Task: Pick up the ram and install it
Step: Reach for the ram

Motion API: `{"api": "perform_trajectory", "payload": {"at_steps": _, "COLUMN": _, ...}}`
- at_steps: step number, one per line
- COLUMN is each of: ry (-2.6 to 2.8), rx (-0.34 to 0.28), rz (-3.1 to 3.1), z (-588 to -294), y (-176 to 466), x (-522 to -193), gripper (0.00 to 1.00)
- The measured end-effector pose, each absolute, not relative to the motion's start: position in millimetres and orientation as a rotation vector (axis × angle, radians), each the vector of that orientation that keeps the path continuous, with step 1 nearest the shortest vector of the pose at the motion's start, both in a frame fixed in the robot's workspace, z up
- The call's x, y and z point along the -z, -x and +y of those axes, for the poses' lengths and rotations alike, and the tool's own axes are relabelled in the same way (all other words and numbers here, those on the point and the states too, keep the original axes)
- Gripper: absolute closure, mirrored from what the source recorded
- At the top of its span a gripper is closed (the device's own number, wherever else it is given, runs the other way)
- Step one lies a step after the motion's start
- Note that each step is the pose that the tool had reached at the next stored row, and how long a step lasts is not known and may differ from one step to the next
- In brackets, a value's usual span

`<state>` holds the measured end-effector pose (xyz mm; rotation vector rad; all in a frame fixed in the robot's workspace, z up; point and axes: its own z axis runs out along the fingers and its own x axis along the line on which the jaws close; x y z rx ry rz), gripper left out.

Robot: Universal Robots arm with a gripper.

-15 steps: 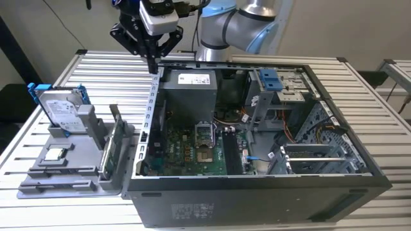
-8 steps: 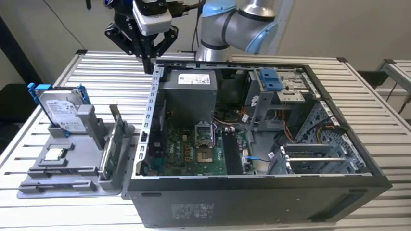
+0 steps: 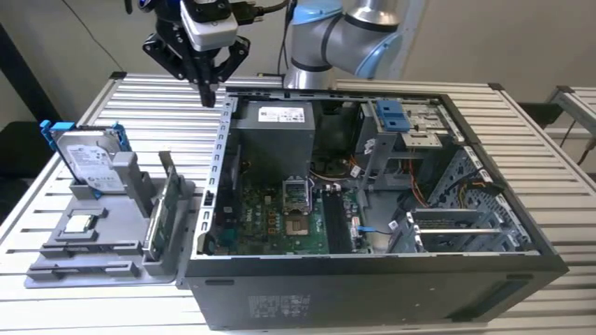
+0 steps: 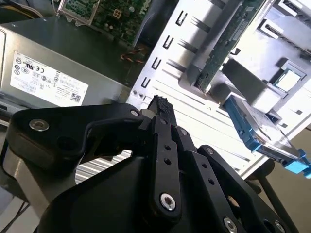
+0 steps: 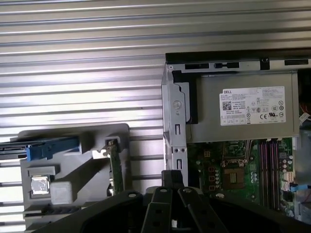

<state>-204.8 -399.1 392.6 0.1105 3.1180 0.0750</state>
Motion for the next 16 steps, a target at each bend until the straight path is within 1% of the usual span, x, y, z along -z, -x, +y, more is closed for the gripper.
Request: {"api": "perform_trajectory", "payload": {"at_steps": 16, "ry": -0.11, "rx": -0.075, "rz": 3.118, "z": -399.6, "y": 229.9, "x": -392.6, "gripper": 0.89}}
